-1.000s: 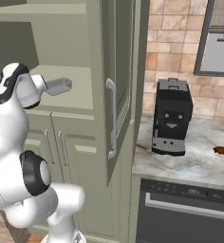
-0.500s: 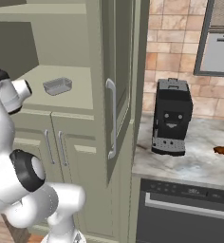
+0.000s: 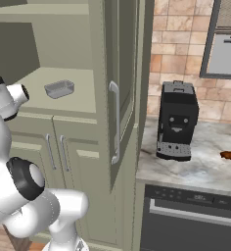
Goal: Retrieve the tupperware from the cabinet, then place the raw meat into the tupperware to avoid contamination.
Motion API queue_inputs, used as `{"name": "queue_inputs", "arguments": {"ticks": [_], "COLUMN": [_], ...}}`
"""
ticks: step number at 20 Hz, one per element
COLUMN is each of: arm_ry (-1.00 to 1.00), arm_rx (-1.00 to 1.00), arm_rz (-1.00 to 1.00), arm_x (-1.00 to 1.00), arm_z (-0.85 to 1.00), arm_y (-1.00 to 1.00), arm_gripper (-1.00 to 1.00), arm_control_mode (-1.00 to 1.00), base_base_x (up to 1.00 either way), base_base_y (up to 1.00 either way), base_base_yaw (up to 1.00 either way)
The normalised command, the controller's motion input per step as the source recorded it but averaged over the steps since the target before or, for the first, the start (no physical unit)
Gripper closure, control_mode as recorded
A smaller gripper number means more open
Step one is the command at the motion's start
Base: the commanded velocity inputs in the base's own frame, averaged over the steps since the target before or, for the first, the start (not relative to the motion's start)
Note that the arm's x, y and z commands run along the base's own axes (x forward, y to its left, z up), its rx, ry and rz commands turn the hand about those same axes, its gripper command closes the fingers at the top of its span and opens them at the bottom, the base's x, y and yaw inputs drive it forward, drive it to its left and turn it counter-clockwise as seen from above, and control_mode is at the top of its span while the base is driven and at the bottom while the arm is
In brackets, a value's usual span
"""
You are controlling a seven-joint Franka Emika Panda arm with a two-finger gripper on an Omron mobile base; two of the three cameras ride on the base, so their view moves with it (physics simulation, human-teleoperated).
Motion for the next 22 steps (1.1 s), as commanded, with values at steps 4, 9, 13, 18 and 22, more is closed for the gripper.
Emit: {"name": "queue_inputs", "arguments": {"ticks": [4, 9, 13, 18, 22], "arm_ry": [-0.03, -0.06, -0.16, -0.2, -0.19], "arm_rx": [-0.18, -0.23, -0.24, -0.23, -0.1], "arm_rz": [-0.01, -0.11, -0.16, -0.21, -0.19], "arm_x": [0.05, 0.36, 0.39, 0.32, 0.22], "arm_z": [0.0, 0.01, -0.01, -0.26, -0.38], "arm_y": [-0.29, -0.31, -0.1, -0.14, -0.4], "arm_gripper": [-1.0, -1.0, -1.0, -1.0, -1.0], "arm_control_mode": [-1.0, -1.0, -1.0, -1.0, -1.0], "base_base_x": [0.0, 0.0, 0.0, 0.0, 0.0], "base_base_y": [0.0, 0.0, 0.0, 0.0, 0.0], "base_base_yaw": [0.0, 0.0, 0.0, 0.0, 0.0]}}
